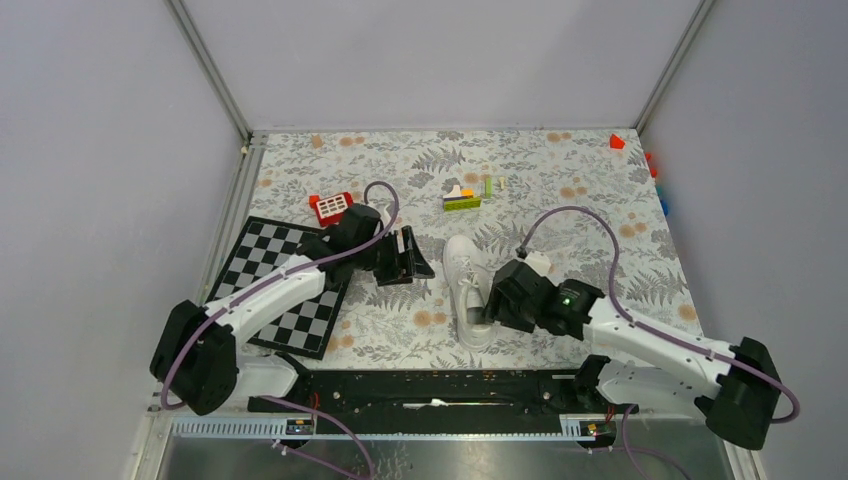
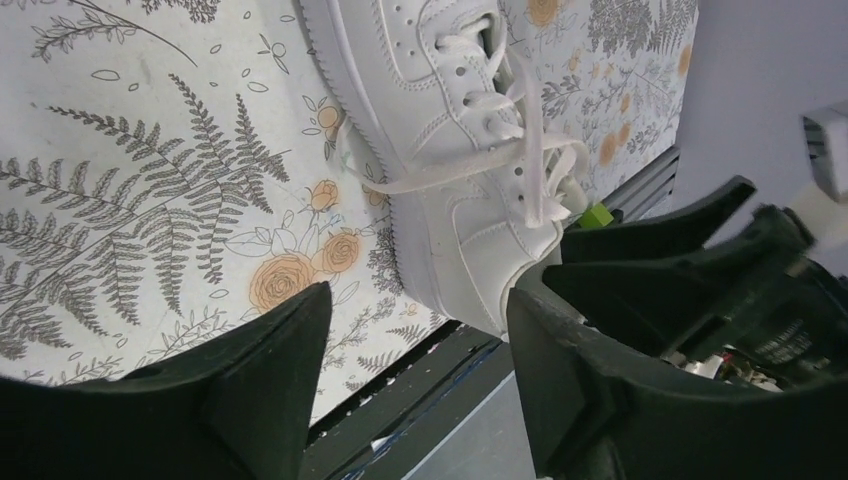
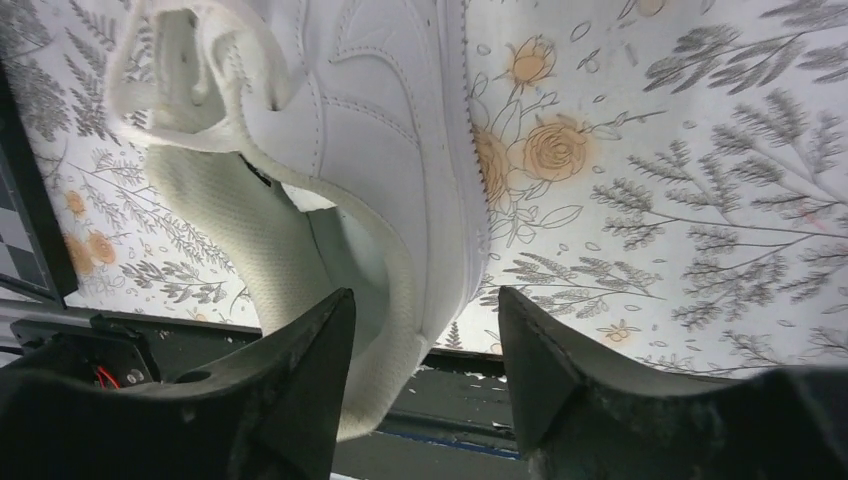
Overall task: Tie the shoes
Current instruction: Move the shoe to the center of the board.
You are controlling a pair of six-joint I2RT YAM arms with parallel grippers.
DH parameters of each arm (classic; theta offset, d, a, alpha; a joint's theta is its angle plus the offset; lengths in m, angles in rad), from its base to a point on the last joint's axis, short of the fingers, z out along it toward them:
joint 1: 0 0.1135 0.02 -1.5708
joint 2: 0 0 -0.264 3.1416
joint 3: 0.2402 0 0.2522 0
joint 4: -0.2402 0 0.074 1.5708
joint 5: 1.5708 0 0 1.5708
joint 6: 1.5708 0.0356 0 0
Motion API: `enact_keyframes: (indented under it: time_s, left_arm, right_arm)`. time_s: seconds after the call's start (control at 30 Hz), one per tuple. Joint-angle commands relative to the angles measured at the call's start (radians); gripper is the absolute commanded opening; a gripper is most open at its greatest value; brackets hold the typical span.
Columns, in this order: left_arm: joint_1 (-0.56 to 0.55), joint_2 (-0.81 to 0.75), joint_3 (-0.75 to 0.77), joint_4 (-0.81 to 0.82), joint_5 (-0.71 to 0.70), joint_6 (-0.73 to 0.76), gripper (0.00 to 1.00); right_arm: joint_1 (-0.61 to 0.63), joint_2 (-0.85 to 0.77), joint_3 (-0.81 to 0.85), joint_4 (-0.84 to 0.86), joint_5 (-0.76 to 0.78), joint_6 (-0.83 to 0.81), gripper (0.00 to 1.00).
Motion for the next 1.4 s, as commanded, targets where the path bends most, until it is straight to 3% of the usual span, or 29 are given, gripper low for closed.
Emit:
enact_keyframes:
  time_s: [0.0,0.1,0.2,0.37,0.53,0.67,0.73,0.87,0.9,1.37]
  left_arm:
    - [-0.001,0.046,-0.018,0.17,0.046,-0.069,0.64]
    - [-0.01,0.103,-0.011,0.215,0.066,-0.051,0.51]
    - [-0.031,0.168,0.006,0.237,0.085,-0.019,0.49]
    - [-0.073,0.271,0.044,0.25,0.114,0.038,0.7]
    - [-0.094,0.334,0.076,0.253,0.091,0.063,0.72]
    - [-0.1,0.359,0.101,0.298,0.089,0.053,0.63]
    - [-0.1,0.371,0.12,0.301,0.087,0.053,0.52]
    - [-0.1,0.395,0.172,0.29,0.087,0.066,0.04]
    - [-0.1,0.403,0.187,0.277,0.093,0.073,0.0]
    - [-0.098,0.322,0.372,0.101,0.019,0.163,0.0]
  right_arm:
    - [-0.012,-0.095,0.081,-0.1,0.116,-0.056,0.66]
    - [-0.108,-0.125,0.096,-0.097,0.066,-0.097,0.66]
    - [-0.222,-0.136,0.075,-0.017,-0.017,-0.133,0.65]
    - [-0.312,-0.065,0.101,0.068,-0.179,-0.188,0.66]
    - [-0.349,-0.028,0.127,0.085,-0.242,-0.211,0.68]
    - [-0.369,-0.039,0.116,0.087,-0.252,-0.209,0.68]
    - [-0.378,-0.051,0.101,0.087,-0.255,-0.206,0.68]
    - [-0.396,-0.074,0.07,0.086,-0.259,-0.2,0.68]
    - [-0.4,-0.077,0.066,0.086,-0.26,-0.199,0.68]
    - [-0.432,-0.01,0.127,0.086,-0.265,-0.277,0.69]
